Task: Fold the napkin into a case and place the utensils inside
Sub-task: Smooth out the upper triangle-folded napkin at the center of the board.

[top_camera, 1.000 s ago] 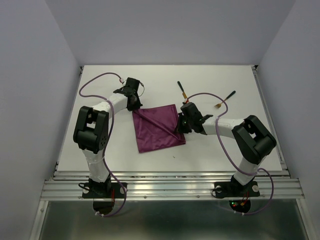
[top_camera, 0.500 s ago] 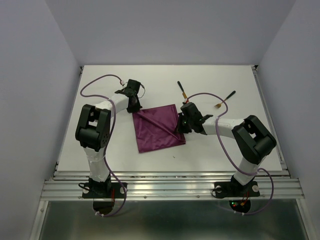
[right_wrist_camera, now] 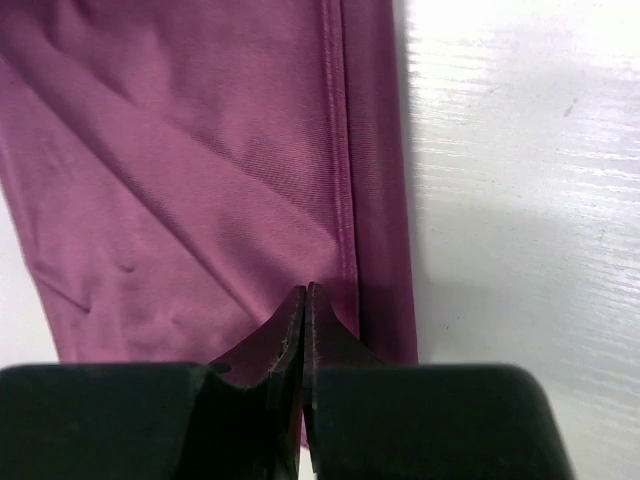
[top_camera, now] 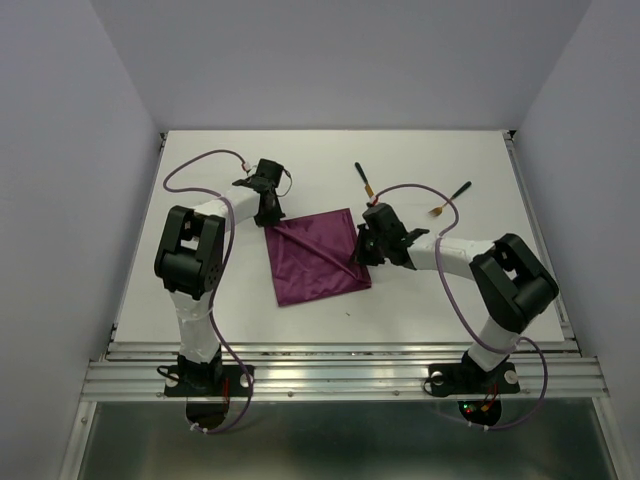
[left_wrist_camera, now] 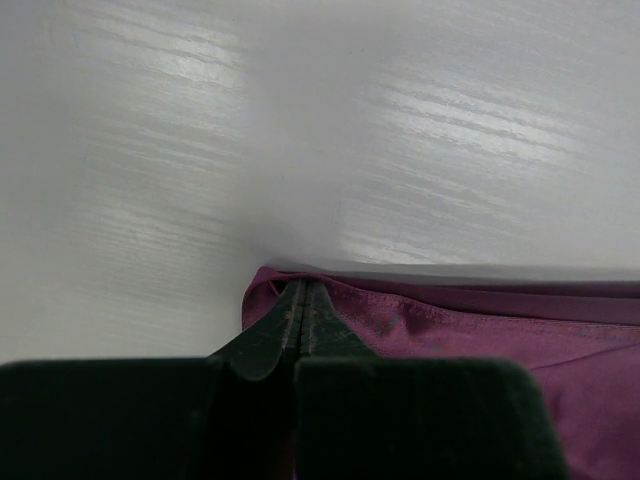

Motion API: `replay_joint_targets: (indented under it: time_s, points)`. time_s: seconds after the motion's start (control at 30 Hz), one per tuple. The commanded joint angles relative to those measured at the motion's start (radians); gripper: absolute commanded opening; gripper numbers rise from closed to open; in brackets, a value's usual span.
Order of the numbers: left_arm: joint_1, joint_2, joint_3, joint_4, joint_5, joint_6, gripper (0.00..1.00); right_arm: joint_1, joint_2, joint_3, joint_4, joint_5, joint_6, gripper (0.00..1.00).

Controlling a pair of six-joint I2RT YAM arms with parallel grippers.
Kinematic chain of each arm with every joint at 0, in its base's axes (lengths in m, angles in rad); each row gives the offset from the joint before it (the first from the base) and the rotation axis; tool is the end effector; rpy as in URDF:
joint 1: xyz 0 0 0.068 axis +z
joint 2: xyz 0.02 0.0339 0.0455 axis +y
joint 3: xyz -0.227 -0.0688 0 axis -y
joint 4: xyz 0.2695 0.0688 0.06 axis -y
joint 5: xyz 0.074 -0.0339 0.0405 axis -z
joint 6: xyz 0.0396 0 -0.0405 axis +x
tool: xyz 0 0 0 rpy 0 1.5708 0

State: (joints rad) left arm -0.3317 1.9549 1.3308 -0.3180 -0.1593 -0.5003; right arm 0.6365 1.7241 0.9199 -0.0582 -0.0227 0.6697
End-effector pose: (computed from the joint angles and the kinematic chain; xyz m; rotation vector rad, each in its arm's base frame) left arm 0.4042 -0.1326 0.1237 -0.2752 2.4865 -0.1460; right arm 0.2880 0.2139 0.0991 0.0314 2.5286 0.5910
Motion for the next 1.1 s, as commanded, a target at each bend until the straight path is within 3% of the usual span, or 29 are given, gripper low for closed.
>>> replay_joint_targets:
  time_s: [0.0,0.3,0.63,1.07]
  points:
    - [0.003,-0.071,0.047,-0.038,-0.019,0.014,0.0,0.008,-0.124,0.017,-0.014,0.018,-0.012,0.03]
    - [0.003,-0.145,0.07,-0.073,-0.022,0.013,0.0,0.017,-0.233,-0.068,-0.068,0.014,-0.01,0.03]
    - [-0.006,-0.178,0.058,-0.089,0.006,0.008,0.0,0.026,-0.149,-0.179,-0.002,-0.019,0.016,0.02]
    - [-0.089,-0.134,-0.036,0.002,0.155,-0.03,0.0,0.035,-0.176,0.002,-0.023,-0.026,-0.015,0.04]
